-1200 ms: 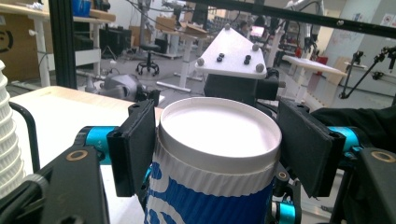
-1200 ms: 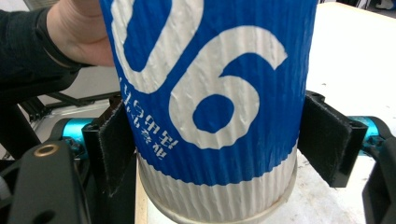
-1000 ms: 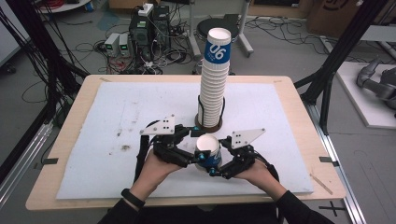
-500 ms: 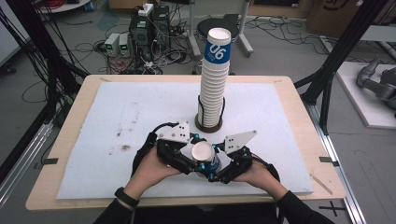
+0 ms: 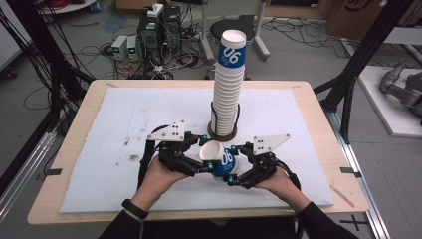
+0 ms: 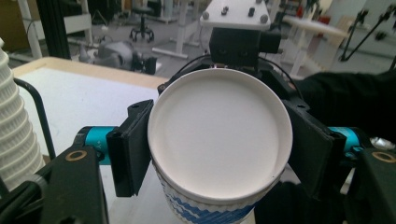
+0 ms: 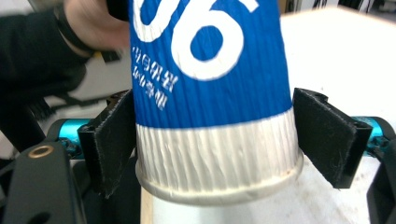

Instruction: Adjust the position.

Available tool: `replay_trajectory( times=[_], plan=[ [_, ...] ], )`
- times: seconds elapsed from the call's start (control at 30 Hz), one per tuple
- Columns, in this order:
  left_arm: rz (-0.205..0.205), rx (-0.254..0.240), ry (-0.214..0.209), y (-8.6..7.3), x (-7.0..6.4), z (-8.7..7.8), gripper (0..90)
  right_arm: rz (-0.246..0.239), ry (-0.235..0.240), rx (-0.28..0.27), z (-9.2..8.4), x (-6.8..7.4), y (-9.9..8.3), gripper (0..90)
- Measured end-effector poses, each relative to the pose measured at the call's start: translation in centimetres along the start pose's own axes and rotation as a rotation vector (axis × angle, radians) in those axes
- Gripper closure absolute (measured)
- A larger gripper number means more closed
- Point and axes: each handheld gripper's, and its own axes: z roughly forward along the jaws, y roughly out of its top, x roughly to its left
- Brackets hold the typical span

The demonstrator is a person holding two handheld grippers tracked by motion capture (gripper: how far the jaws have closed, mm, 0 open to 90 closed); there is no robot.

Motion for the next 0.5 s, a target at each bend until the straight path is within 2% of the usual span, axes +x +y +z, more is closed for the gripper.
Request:
replay_trajectory(
  times=[0.17,0.23,0.4,0.5],
  plan=[
    [-0.009,-0.081,0.007,-0.11,0.02,-0.32,30.2,0.017,-0.010,-0.058,-0.43,-0.07,0.13,15.7],
    [-0.018,-0.121,0.011,-0.18,0.09,-0.52,30.3,0.027,-0.016,-0.054,-0.40,-0.11,0.08,14.7],
    [-0.037,-0.164,0.007,-0.38,0.29,-0.81,30.3,0.045,-0.033,-0.074,0.00,-0.03,0.01,14.4],
    [-0.040,-0.169,0.003,-0.45,0.30,-0.77,30.2,0.057,-0.022,-0.075,0.05,-0.06,0.02,14.8]
  ],
)
